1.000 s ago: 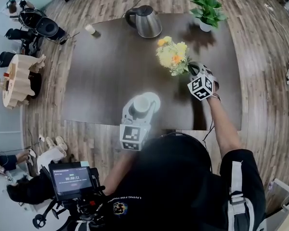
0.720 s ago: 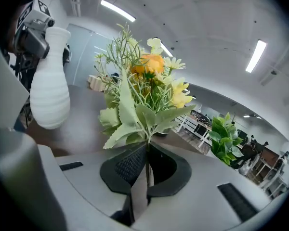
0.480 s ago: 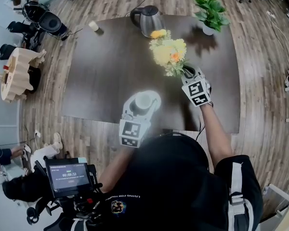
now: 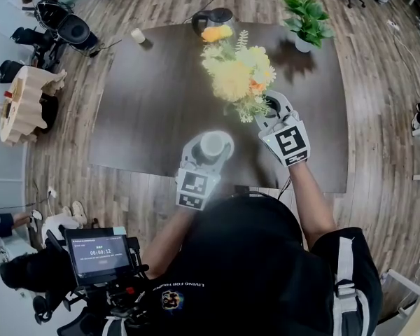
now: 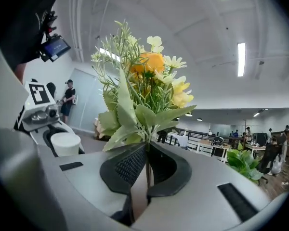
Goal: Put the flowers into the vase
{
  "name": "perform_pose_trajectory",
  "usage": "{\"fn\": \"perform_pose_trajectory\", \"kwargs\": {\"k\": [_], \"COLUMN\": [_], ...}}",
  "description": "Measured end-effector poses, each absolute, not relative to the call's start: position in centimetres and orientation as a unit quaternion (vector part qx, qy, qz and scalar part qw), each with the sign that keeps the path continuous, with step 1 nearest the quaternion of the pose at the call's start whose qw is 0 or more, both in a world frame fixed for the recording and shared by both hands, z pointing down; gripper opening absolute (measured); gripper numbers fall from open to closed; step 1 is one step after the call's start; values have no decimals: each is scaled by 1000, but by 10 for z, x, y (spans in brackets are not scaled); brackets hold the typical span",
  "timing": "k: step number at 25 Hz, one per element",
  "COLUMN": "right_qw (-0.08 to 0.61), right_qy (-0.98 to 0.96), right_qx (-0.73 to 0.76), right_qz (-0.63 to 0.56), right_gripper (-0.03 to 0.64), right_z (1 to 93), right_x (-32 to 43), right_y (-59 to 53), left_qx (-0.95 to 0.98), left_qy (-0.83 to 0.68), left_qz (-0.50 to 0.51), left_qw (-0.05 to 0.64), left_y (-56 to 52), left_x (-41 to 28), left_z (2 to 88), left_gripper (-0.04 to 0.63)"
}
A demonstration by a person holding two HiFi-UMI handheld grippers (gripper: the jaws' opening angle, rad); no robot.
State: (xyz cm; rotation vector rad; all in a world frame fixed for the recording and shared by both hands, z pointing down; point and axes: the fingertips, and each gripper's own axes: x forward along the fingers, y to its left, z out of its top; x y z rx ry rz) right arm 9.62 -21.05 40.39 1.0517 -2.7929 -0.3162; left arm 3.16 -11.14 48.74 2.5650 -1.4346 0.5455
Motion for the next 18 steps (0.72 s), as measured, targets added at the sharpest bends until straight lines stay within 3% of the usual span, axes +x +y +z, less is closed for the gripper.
{"fn": "perform_pose_trajectory", "kwargs": {"k": [8, 18], "right_qw": [-13, -47], "right_qy": [-952, -970], "right_qx": [291, 217], "right_qz": [-98, -99], "right_gripper": [32, 32], "right_z": [350, 314], "right_x": [75, 58], "right_y": [-175, -131], "left_qx": [854, 853], "left_qy": [-479, -475], "left_qz": [191, 207], "left_qw": [63, 57], "left_y": [-118, -124], "left_x": [22, 16], "left_z": [488, 500], "left_gripper": [244, 244]}}
